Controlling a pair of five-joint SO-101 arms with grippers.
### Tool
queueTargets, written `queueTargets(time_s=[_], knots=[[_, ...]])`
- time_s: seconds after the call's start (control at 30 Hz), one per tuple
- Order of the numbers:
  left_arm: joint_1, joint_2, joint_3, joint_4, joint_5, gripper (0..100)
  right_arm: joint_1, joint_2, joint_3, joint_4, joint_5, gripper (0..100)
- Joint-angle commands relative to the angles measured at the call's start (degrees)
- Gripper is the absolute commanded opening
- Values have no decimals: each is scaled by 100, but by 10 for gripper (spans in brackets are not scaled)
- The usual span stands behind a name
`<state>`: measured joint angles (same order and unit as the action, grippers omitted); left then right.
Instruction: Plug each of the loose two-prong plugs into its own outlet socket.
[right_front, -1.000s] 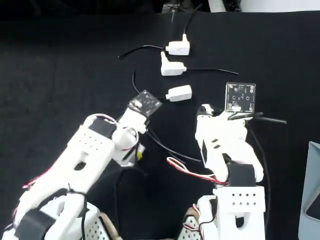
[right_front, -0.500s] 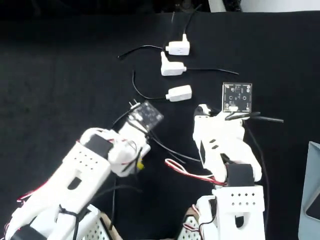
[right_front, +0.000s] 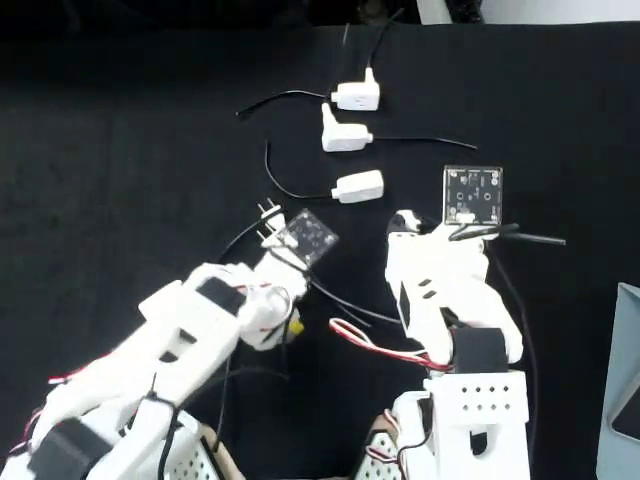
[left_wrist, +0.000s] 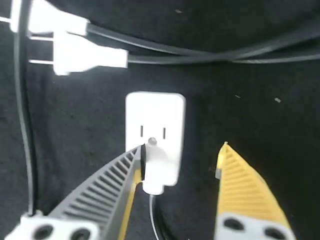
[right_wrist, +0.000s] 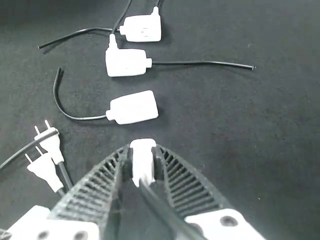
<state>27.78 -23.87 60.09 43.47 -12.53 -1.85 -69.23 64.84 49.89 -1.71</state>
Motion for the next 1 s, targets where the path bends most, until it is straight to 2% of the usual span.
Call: queueTargets(time_s=[0.0,0.17,0.33,0.47,0.6,0.77,0.97], knots=[[-400,563,-655,193,53,234,-79,-66,-48,-123,44,12],[-725,703,-831,316,44,195,-79,-66,-48,-123,44,12],[-716,703,-813,308,44,186,-79,-66,-48,-123,44,12],[-708,695,-857,308,0,115,-79,-66,-48,-123,44,12],[-690,695,-813,334,-18,105,-79,-66,-48,-123,44,12],[-347,580,-804,870,-255,102,-79,-66,-48,-123,44,12],[-110,-404,-286,1143,-246,107,-79,-66,-48,-123,44,12]])
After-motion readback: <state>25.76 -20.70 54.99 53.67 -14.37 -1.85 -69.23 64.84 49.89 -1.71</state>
